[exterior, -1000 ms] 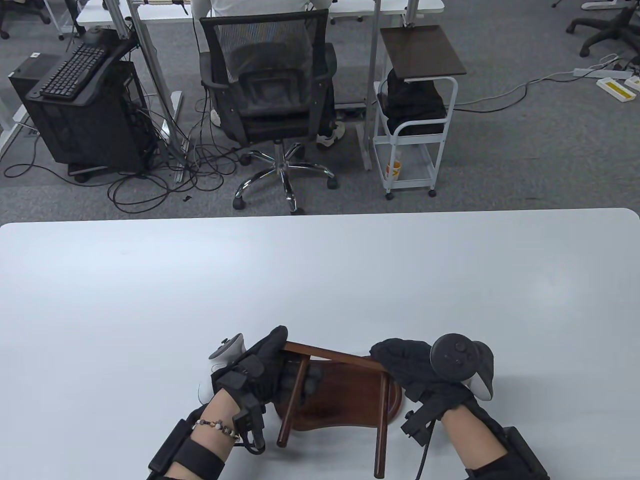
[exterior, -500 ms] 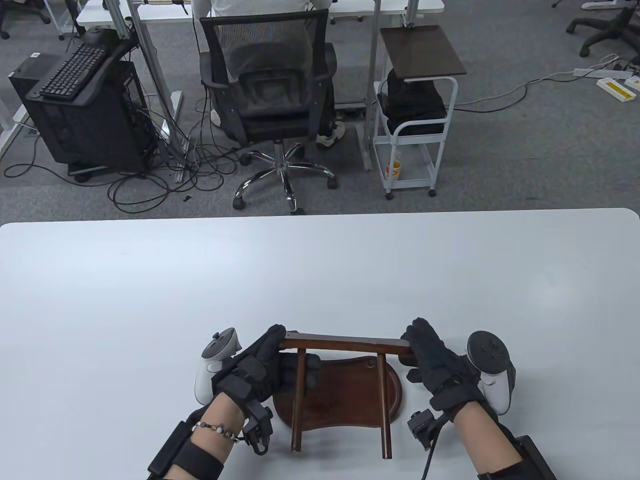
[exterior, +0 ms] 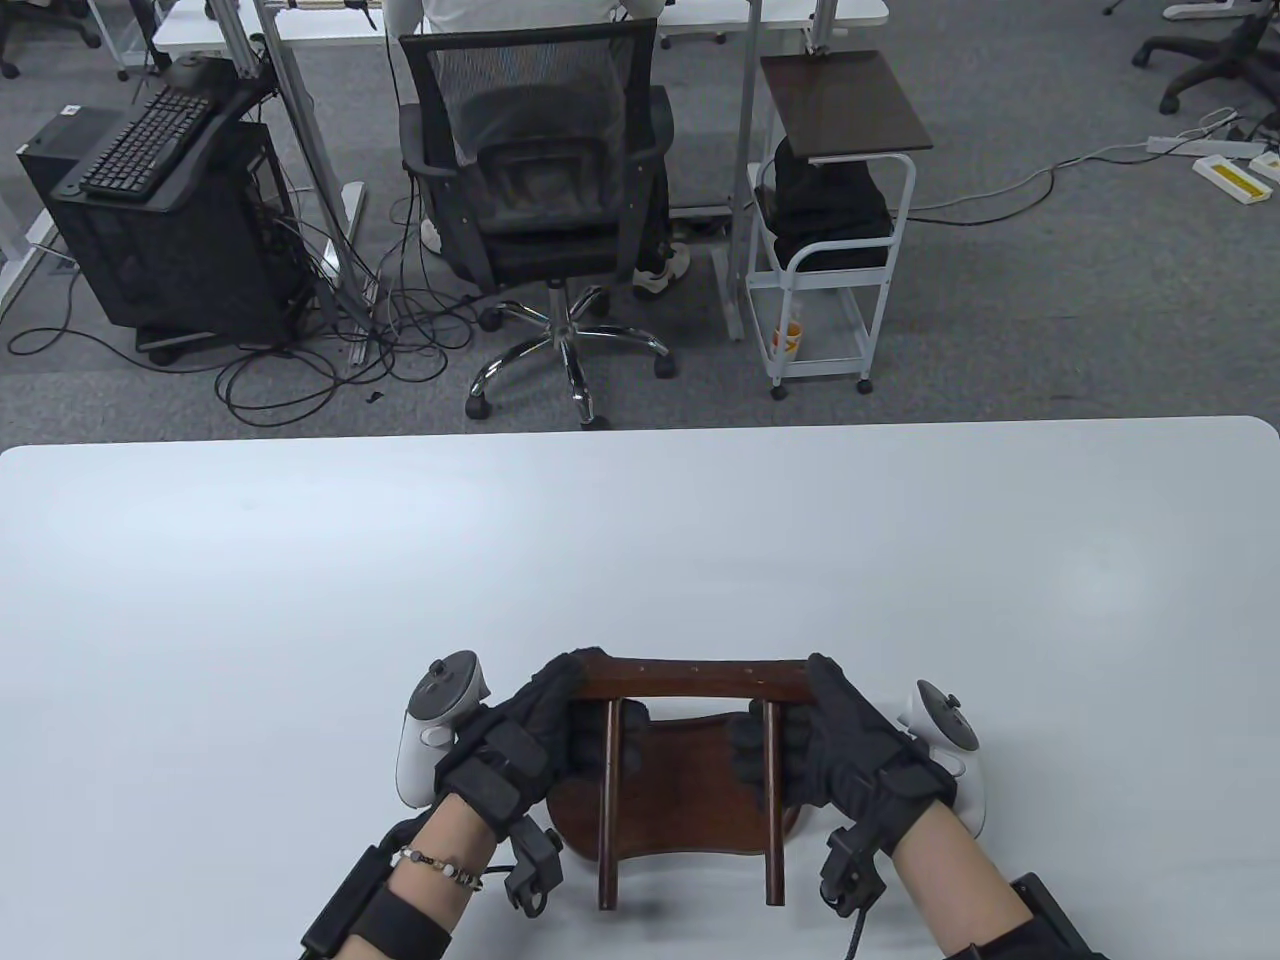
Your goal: Fit key rack parts together into a complete key rack
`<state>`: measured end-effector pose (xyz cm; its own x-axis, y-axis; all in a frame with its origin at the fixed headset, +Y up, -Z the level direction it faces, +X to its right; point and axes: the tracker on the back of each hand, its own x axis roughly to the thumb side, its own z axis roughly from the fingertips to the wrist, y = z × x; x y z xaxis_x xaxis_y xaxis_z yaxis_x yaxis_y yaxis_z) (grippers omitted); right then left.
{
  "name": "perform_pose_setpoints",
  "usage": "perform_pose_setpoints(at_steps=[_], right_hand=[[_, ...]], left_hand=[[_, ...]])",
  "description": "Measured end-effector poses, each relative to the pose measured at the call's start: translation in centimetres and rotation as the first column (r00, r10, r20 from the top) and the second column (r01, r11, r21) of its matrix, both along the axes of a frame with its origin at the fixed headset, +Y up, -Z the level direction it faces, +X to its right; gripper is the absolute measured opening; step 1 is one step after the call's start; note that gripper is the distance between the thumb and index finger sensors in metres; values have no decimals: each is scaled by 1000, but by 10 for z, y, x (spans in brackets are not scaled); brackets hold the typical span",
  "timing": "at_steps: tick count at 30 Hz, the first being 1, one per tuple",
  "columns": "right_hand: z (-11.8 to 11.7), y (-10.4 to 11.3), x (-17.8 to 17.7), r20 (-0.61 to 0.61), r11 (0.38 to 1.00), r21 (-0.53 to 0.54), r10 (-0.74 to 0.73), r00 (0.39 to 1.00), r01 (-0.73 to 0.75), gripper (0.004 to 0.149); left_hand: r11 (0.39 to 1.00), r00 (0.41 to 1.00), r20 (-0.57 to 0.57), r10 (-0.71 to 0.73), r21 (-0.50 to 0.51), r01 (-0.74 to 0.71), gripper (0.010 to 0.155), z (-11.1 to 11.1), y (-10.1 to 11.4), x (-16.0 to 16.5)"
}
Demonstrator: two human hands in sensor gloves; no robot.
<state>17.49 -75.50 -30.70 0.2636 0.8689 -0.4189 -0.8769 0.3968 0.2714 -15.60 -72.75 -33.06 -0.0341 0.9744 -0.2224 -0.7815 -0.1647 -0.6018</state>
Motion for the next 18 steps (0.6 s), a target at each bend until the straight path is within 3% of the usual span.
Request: perform_pose_setpoints(at_steps=[6, 14, 18], right_hand=[[0, 8, 1, 45, 999, 52, 10, 999, -13, 79], [-5, 19, -1, 66, 961, 276, -24, 998, 5, 75], [-7, 21, -2, 43, 941, 334, -77, 996, 58, 73]], left_hand=[[999, 1000, 11, 9, 43, -10, 79, 1, 3, 1], [983, 1000, 23, 17, 183, -21, 77, -1, 17, -2], [969, 1000, 5, 7, 247, -8, 77, 0, 24, -3]])
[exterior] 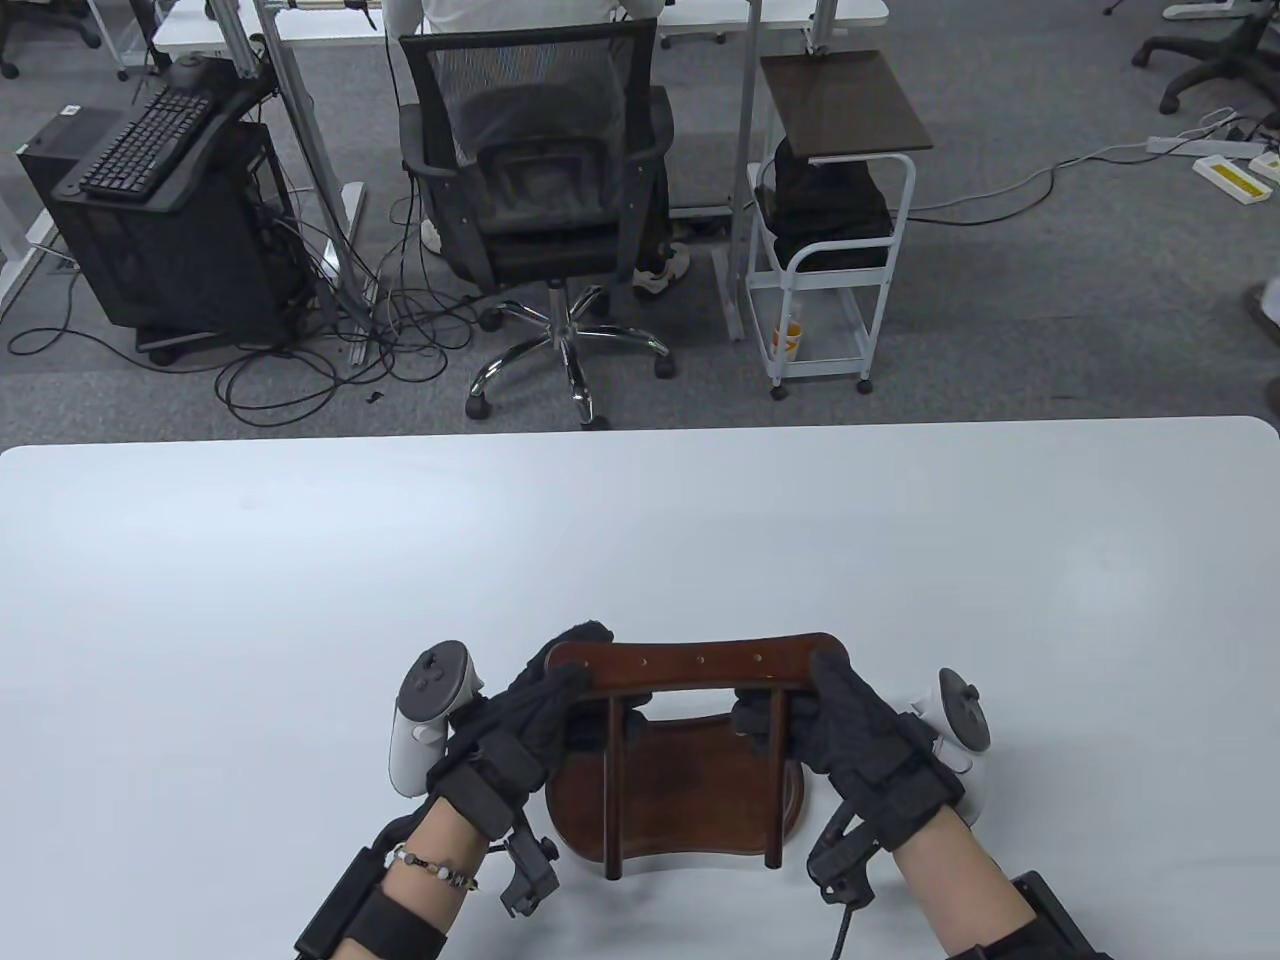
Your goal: Fit key rack parts together into a complete key rack
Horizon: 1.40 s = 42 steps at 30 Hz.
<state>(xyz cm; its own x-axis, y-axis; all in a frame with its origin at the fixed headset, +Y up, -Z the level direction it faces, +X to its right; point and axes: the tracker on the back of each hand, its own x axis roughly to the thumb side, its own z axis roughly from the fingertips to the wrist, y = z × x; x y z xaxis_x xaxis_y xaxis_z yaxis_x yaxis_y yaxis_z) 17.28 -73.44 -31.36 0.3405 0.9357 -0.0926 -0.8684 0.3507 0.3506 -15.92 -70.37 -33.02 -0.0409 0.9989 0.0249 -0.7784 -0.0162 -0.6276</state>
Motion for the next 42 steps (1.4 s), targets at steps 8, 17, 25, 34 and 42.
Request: perform_pose_setpoints(at_steps=[8, 17, 25, 34, 42], right_hand=[[-4, 3, -3, -88, 992, 101, -70, 994, 78, 70], [-11, -2, -7, -59, 985, 153, -72, 996, 80, 70], [-17, -3, -11, -50, 979, 191, 82, 995, -71, 72], [-21, -6, -10, -24, 979, 187, 88, 996, -82, 72], [-25, -13, -7, -27, 982, 165, 97, 995, -92, 70]], left_hand=[[999, 998, -54, 34, 37, -32, 69, -2, -2, -5], [997, 995, -70, 72, 25, -70, 63, -9, -10, -13], [994, 988, -112, 103, -20, -106, 61, -15, -21, -21], [994, 989, -106, 102, -12, -104, 60, -20, -24, -20], [997, 992, -102, 77, -14, -78, 60, -20, -31, -19]])
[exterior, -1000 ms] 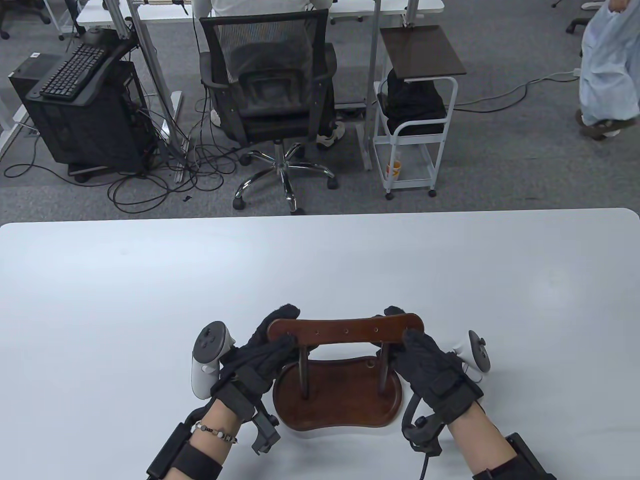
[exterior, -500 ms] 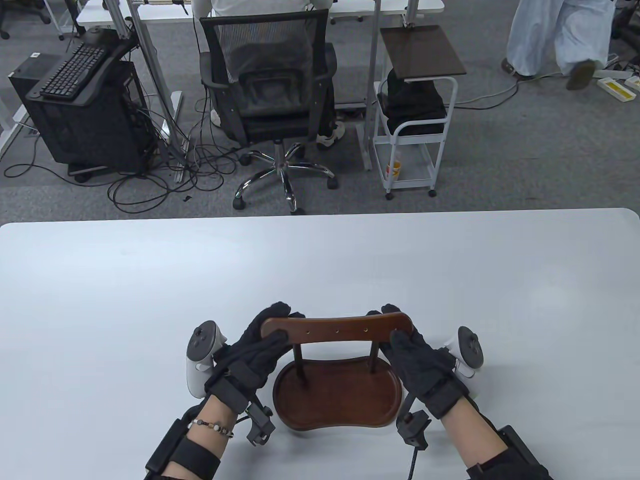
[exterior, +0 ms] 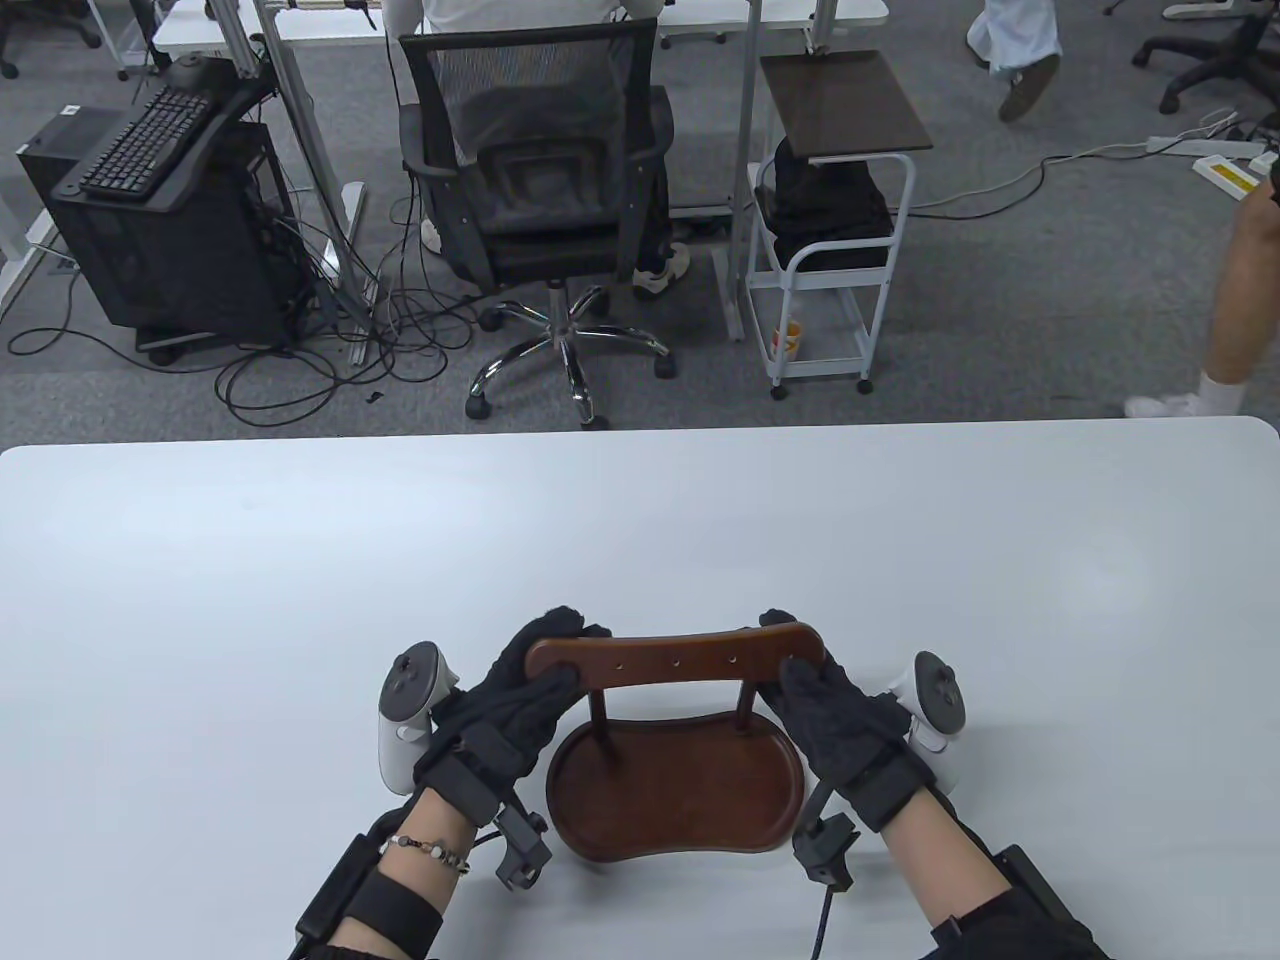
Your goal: Fit key rack parts together into a complete key rack
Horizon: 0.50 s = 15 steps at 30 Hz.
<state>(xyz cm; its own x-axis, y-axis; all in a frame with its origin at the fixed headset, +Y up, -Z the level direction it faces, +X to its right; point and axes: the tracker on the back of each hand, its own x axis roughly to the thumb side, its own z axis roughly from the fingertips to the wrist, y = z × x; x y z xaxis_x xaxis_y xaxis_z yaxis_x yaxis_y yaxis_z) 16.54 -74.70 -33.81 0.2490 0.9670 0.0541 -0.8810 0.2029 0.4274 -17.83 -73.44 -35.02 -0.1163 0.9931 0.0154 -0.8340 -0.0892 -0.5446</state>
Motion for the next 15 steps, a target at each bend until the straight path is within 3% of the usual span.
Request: perform_pose_setpoints(at_steps=[15], right_hand=[[-2, -3, -2, 29, 1000, -7, -10, 1000, 10, 68]], left_hand=[[1000, 1000, 8, 7, -11, -7, 62, -6, -4, 1]])
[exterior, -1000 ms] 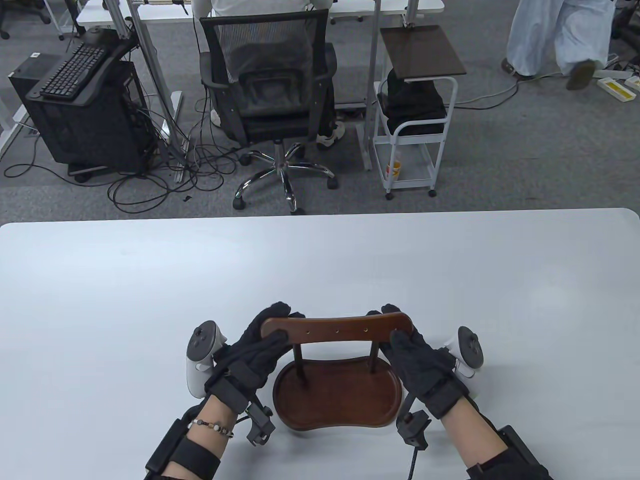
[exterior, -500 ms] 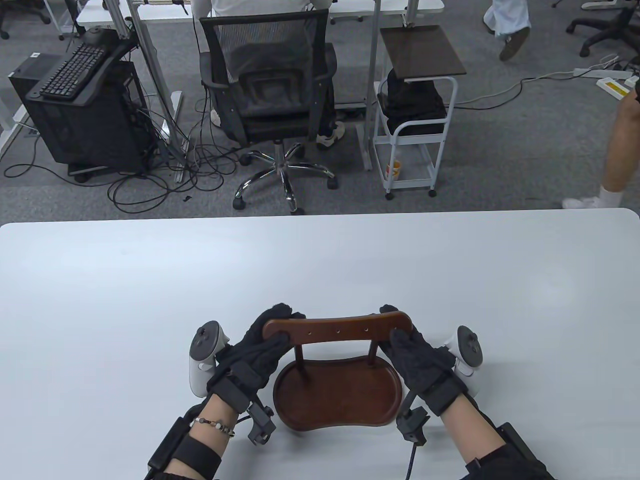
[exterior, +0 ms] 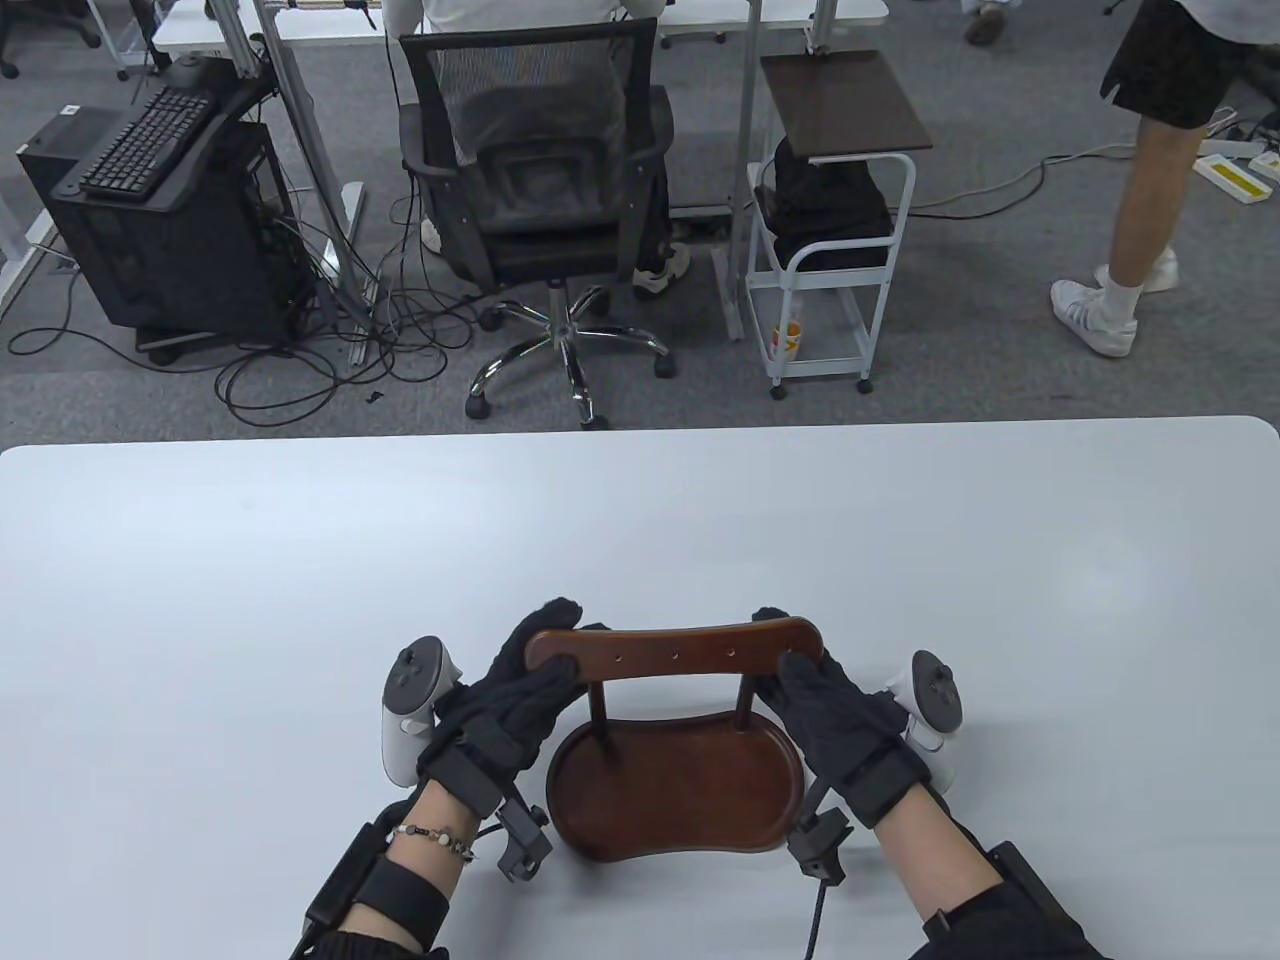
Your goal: Fit key rack parts together into a complete key rack
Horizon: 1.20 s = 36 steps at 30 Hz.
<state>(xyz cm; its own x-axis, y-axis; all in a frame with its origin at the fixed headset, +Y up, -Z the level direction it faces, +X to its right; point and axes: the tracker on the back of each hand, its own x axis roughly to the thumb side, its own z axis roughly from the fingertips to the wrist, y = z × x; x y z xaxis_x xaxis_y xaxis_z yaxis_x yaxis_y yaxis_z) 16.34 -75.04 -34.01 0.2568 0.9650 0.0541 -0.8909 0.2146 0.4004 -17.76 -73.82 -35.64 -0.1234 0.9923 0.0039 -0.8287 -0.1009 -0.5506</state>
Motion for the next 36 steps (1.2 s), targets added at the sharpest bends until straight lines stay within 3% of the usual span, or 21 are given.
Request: perform_pose_setpoints(at_steps=[19, 25, 30, 32, 36], right_hand=[[12, -9, -1, 30, 998, -63, 0, 1000, 2, 75], [21, -15, 9, 65, 995, -100, 38, 997, -31, 76], [34, -19, 27, 93, 987, -131, 102, 990, -89, 75], [40, -17, 35, 109, 984, -147, 120, 987, -103, 74], [50, -17, 46, 142, 970, -180, 193, 971, -166, 71]], left_hand=[[1000, 1000, -19, -6, -19, 6, 68, 8, -4, 1], [985, 984, -46, -172, -5, 172, 75, 21, -12, -7], [974, 972, -63, -229, -22, 228, 78, 37, -15, -27], [965, 962, -81, -261, -27, 260, 73, 43, -12, -38], [890, 874, -172, -455, -63, 451, 65, 55, 1, -57]])
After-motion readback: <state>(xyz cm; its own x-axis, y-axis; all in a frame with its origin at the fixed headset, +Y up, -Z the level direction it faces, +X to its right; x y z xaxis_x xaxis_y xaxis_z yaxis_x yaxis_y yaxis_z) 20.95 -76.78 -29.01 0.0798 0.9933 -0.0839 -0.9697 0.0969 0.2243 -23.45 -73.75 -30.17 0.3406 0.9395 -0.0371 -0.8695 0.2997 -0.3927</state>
